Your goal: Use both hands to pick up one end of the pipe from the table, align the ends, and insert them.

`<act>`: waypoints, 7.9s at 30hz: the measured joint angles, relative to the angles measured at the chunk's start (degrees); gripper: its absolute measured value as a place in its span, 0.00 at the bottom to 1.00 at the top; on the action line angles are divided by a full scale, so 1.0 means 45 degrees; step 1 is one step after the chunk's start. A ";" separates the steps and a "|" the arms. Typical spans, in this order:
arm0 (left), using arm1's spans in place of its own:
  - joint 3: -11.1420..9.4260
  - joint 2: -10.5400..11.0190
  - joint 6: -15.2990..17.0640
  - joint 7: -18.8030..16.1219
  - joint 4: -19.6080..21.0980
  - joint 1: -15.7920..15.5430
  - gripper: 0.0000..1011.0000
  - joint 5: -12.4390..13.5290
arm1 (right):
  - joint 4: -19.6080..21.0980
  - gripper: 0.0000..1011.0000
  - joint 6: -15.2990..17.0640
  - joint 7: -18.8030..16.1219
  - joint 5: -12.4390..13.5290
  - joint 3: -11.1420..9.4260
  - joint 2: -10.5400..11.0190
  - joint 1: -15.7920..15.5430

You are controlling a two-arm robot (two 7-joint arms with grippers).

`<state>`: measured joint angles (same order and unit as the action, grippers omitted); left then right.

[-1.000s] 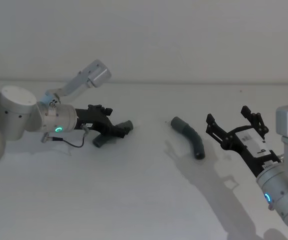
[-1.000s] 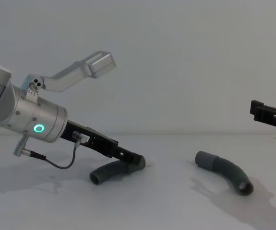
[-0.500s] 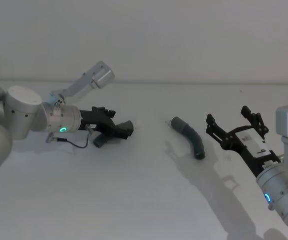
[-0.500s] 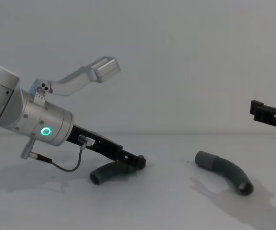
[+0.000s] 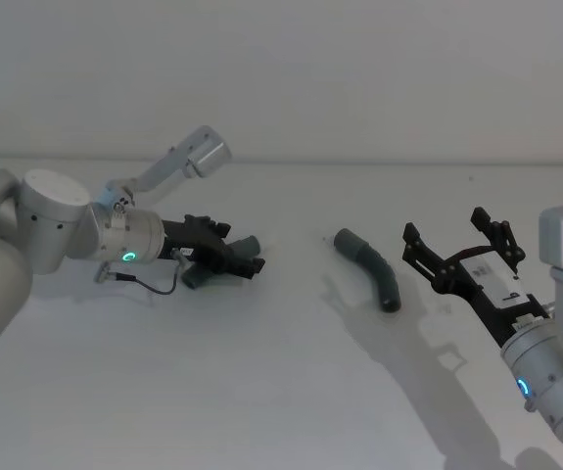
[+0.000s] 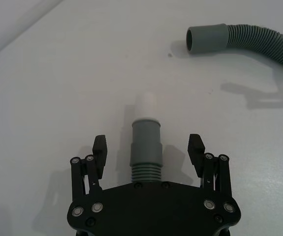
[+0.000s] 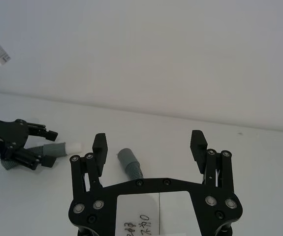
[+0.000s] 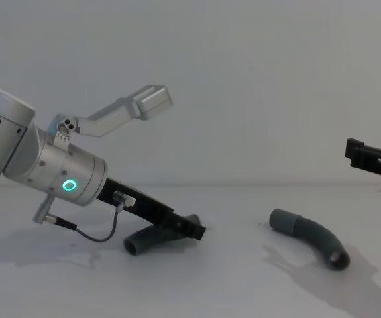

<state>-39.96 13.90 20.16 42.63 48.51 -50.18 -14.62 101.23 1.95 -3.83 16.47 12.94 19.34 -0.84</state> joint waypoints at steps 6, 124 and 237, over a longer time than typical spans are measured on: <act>-0.0029 0.0055 0.0205 0.0012 0.0140 0.0071 0.99 0.0000 | 0.0000 0.99 0.0000 0.0000 0.0000 0.0000 0.0000 0.0000; -0.0088 0.0168 0.0586 0.0029 0.0428 0.0210 0.36 -0.0034 | -0.3481 0.99 0.7733 -0.2782 -0.0196 0.2376 0.0696 0.5554; -0.0089 0.0168 0.0587 0.0028 0.0427 0.0210 0.36 -0.0034 | -0.4941 0.42 0.8944 -0.2738 -0.0437 0.2023 -0.0409 0.5863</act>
<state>-40.36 14.66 22.80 42.76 50.43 -49.24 -14.78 78.99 42.20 -16.15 14.50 22.04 17.50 25.55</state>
